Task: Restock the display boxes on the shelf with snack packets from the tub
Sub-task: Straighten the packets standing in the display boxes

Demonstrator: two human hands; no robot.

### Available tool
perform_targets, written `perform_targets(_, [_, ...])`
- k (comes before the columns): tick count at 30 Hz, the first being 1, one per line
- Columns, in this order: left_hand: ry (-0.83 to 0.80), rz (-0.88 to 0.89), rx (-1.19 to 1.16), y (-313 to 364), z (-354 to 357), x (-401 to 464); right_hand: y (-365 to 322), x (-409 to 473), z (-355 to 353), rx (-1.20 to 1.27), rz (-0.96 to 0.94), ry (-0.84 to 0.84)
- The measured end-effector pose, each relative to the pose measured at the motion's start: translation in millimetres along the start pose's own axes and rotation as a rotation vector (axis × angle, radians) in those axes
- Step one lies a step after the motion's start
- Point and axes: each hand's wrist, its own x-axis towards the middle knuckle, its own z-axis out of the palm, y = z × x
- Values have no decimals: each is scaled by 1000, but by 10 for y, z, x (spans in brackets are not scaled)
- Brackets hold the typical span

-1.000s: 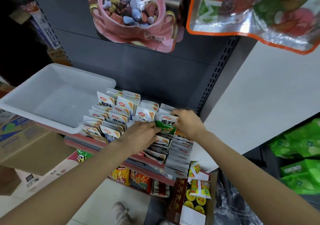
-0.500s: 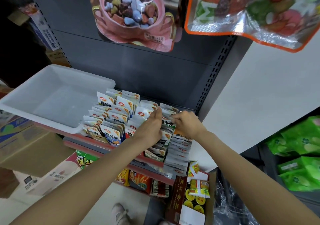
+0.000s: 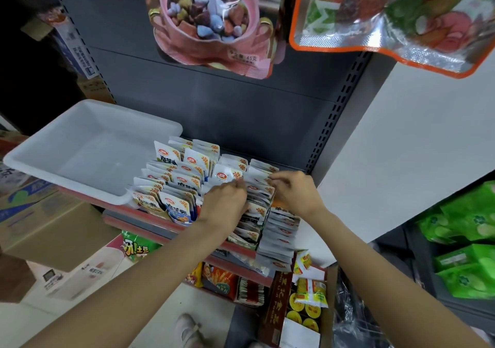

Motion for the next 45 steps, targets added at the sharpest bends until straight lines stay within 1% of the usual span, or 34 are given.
perform_targets(2, [-71,14,-90,66,24,49,24,-62,-6,-21,12,-8])
perform_targets(6, [-274,69,-379,153,-27,188,-10,-175,92,-79,31,-254])
perform_targets(8, [-359,49,-519,86,-83,242,-36,-202,133,-48,39,-290])
perform_targets(10, [-390,29,-611,-25,-80,270,-70,-217,187,-13,51,-341])
perform_targets(11, [-395,32,-611,-69,-61,276,-96,-228,222,-30,36,-375])
perform_targets(13, [-402,58,-556,-104,-29,276,-115,-220,274,-77,13,-381])
perform_targets(16, [-352,110,-467,-61,-60,263,-108,-179,220,-103,-17,-285])
perform_targets(18, [-234,168,-437,-86,-107,175,-58,-194,165,-99,-64,-259])
perform_targets(20, [-57,227,-422,-197,-119,36,1,-248,129,-102,-107,-212])
perform_targets(21, [28,263,-400,-267,-110,-42,26,-279,115,-100,-137,-161])
perform_targets(23, [169,370,-330,-416,-30,-180,55,-329,98,-85,-198,-65])
perform_targets(24, [228,425,-273,-468,18,-242,62,-337,96,-81,-227,-44])
perform_targets(25, [250,466,-198,-483,72,-309,60,-345,103,-90,-256,-48])
perform_targets(26, [220,487,-114,-448,121,-378,59,-343,118,-113,-278,-72])
perform_targets(28, [52,483,26,-328,201,-473,85,-315,164,-154,-289,-151])
perform_targets(29, [-29,461,104,-250,222,-500,105,-297,178,-153,-263,-193])
perform_targets(30, [-52,418,200,-171,248,-494,121,-279,187,-147,-217,-236])
perform_targets(32, [-19,300,302,-42,270,-381,132,-261,186,-150,-156,-314])
perform_targets(34, [2,165,298,55,227,-275,120,-284,195,-143,-131,-356])
perform_targets(35, [1,144,291,100,220,-258,109,-301,214,-120,-114,-361])
perform_targets(37, [-23,173,265,168,265,-273,65,-332,269,-62,-73,-353])
perform_targets(40, [-153,249,163,131,259,-332,55,-353,381,-8,-86,-373])
perform_targets(41, [-206,254,78,93,222,-332,67,-356,393,3,-97,-379])
perform_targets(43, [-277,228,-225,50,138,-315,84,-349,344,47,-81,-333])
perform_targets(44, [-271,198,-396,62,111,-306,93,-327,299,90,-56,-273])
perform_targets(45, [-243,171,-513,87,106,-292,106,-295,248,122,-32,-198])
